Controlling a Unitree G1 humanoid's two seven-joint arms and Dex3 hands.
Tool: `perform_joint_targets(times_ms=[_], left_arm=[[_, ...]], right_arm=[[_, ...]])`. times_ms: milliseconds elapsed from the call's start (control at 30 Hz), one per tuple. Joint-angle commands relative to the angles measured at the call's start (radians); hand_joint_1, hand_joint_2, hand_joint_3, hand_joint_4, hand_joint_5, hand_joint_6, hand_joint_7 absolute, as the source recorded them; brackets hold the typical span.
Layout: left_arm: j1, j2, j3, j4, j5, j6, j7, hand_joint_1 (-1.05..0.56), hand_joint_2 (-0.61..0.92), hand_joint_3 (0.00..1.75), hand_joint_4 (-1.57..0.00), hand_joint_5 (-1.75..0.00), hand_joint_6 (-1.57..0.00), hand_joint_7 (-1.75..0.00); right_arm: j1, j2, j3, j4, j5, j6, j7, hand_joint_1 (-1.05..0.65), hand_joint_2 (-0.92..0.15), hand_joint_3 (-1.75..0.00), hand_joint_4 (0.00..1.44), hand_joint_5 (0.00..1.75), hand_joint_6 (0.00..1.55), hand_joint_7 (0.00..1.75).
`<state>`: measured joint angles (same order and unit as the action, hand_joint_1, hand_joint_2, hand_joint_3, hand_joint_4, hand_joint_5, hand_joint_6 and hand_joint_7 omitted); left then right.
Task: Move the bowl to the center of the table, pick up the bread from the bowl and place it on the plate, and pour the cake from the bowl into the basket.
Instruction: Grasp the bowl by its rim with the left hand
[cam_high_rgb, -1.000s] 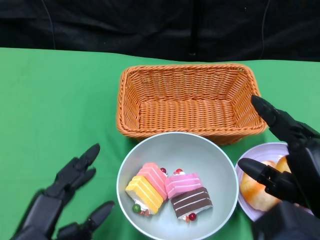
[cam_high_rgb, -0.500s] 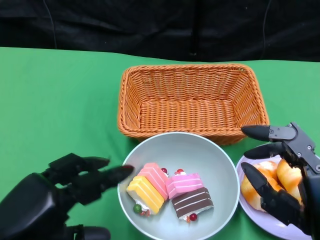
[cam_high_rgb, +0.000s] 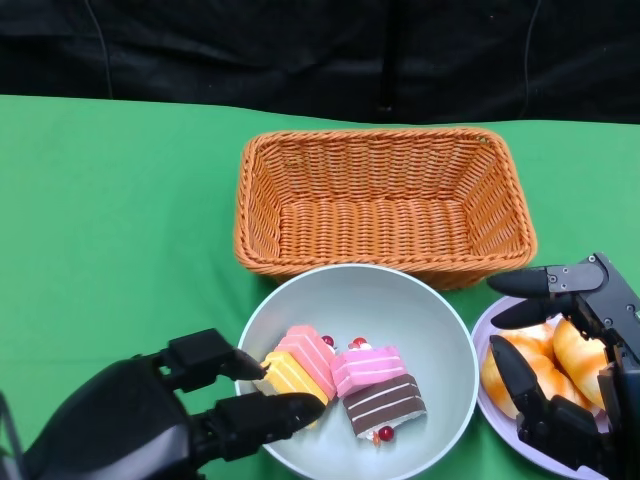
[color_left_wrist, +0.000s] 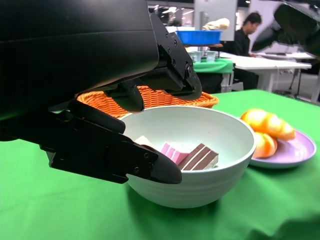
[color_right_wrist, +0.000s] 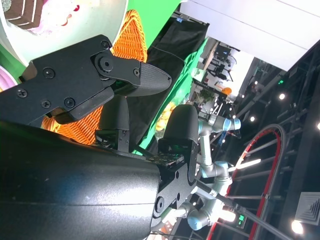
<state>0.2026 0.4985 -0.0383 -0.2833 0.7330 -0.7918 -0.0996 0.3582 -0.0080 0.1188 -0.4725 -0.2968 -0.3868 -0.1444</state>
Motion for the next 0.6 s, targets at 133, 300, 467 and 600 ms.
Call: perform_joint_targets(times_ms=[133,300,467,600], left_arm=[[-0.057,-0.001,-0.078,0.073,0.161,-0.002,0.085,-0.42,0.86,0.0,-0.21,-1.09,-0.68,-0.1],[-0.119,-0.005,-0.161,0.153,0.295,0.01,0.179,-0.37,0.86,0.0,-0.26,-1.13,-0.71,-0.12],[-0.166,0.008,-0.241,0.208,0.386,0.05,0.243,-0.38,0.89,0.01,-0.31,-1.17,-0.73,-0.15],[-0.213,0.018,-0.301,0.264,0.438,0.078,0.295,-0.38,0.91,0.01,-0.32,-1.19,-0.73,-0.16]], right_arm=[[0.004,0.001,-0.016,-0.017,-0.006,-0.013,-0.004,-0.25,-0.65,-0.79,0.44,1.38,0.25,1.25],[0.004,0.004,-0.015,-0.022,-0.007,-0.009,-0.002,-0.25,-0.65,-0.79,0.44,1.38,0.25,1.25],[-0.004,0.009,-0.011,-0.019,-0.006,-0.009,-0.001,-0.25,-0.65,-0.78,0.44,1.38,0.26,1.26],[-0.006,0.012,-0.011,-0.017,-0.016,-0.011,-0.004,-0.25,-0.65,-0.78,0.44,1.38,0.25,1.26]])
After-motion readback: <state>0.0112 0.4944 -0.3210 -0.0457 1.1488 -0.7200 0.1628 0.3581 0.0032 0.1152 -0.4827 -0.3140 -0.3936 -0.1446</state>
